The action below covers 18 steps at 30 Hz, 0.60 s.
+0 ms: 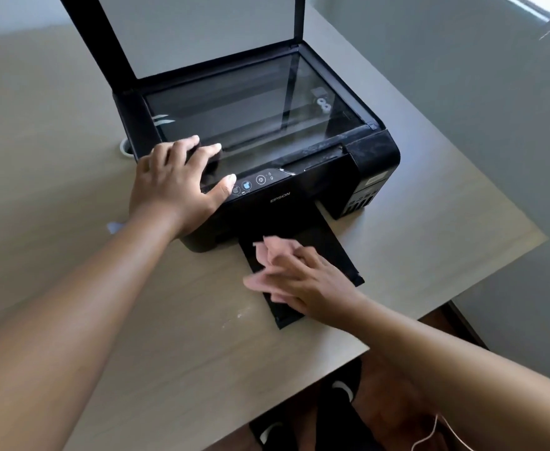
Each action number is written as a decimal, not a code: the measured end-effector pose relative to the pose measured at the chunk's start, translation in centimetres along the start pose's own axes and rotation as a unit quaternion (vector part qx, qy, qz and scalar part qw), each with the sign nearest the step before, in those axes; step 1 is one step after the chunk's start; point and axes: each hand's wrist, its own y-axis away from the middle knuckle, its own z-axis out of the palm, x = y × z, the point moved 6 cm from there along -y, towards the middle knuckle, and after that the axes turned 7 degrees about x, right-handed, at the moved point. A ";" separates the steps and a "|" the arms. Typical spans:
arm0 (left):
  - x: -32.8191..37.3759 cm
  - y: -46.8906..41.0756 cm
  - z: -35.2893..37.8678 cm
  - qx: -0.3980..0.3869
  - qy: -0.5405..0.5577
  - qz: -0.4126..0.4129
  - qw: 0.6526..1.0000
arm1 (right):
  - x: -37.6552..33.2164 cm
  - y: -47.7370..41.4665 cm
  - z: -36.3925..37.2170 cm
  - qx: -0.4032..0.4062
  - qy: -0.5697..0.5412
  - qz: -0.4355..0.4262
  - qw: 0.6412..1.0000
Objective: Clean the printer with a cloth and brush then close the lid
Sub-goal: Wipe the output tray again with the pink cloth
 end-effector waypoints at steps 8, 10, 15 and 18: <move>0.0 -0.2 0.1 0.000 0.003 -0.003 1.000 | 8.1 -1.1 1.1 0.047 0.008 0.337 0.940; 0.1 -0.2 0.1 0.002 0.004 -0.003 1.000 | 6.0 -3.3 1.5 0.042 0.030 0.360 0.932; -0.1 0.0 0.0 -0.005 0.003 -0.008 1.000 | -0.8 -2.4 1.5 0.023 -0.042 0.115 0.992; 0.0 0.0 0.1 -0.004 0.001 -0.006 1.000 | -0.3 1.2 0.5 0.000 -0.059 0.050 0.997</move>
